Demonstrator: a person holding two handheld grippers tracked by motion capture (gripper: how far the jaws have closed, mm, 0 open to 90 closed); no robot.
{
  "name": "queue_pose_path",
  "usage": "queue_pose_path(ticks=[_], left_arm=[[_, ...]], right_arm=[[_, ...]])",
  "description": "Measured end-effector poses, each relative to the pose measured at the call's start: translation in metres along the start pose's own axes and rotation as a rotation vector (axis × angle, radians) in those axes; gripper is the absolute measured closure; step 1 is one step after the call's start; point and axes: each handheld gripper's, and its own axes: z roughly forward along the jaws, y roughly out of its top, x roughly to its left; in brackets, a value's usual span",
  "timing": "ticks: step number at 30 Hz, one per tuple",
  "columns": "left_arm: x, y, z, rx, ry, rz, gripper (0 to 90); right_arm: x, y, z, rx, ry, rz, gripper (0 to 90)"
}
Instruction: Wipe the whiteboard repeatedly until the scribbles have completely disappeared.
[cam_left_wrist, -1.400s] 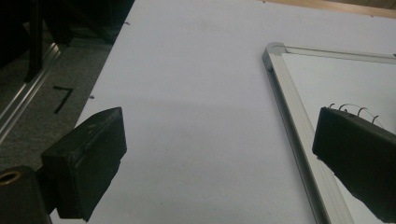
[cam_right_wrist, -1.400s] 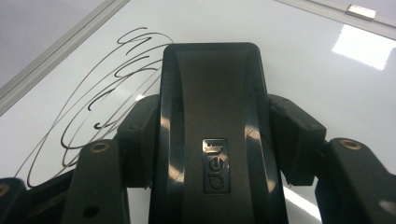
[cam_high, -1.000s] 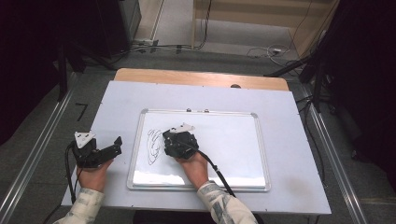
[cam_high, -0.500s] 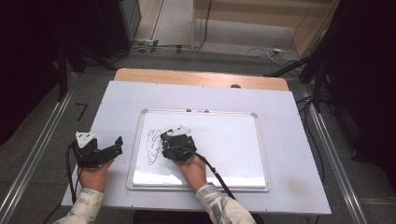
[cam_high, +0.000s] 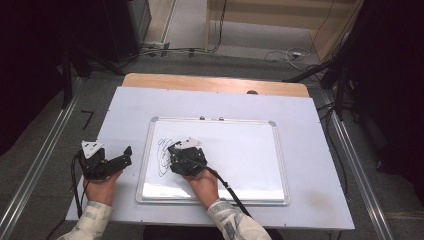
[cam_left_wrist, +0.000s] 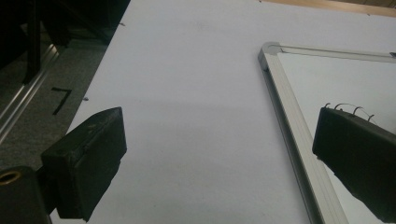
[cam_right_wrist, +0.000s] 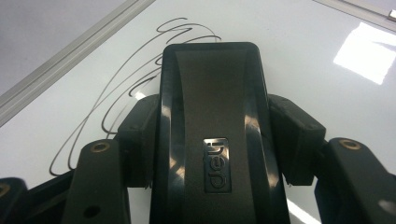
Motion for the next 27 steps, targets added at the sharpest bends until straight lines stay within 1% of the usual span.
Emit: queue_pose_path(ticks=[3,4,5,18,19,21,24,25,27], left_arm=[[0.0,0.0,0.0,0.001,0.0,0.001,3.3],[0.0,0.0,0.0,0.0,0.0,0.001,3.3],[0.0,0.0,0.0,0.0,0.001,0.001,3.3],[-0.001,0.0,0.0,0.0,0.001,0.001,3.3],[-0.001,0.0,0.0,0.0,0.001,0.001,3.3],[-0.001,0.0,0.0,-0.001,0.001,0.002,3.3],[-0.001,0.0,0.0,-0.001,0.0,0.002,3.3],[-0.001,0.0,0.0,-0.001,-0.001,0.003,3.3],[-0.001,0.0,0.0,-0.002,-0.001,0.002,3.3]], right_arm=[[0.004,-0.001,-0.001,0.004,0.008,-0.005,39.1],[0.005,-0.001,-0.001,0.003,0.008,-0.014,39.2],[0.007,-0.001,-0.001,0.002,0.013,-0.01,39.2],[0.019,-0.003,-0.002,0.002,0.036,-0.042,39.2],[0.02,-0.003,-0.002,0.003,0.042,-0.036,39.2],[0.022,-0.003,-0.003,0.007,0.041,-0.046,39.2],[0.025,-0.003,-0.003,0.005,0.047,-0.043,39.2],[0.025,-0.003,-0.003,0.007,0.047,-0.055,39.2],[0.027,-0.004,-0.003,0.004,0.052,-0.047,39.2]])
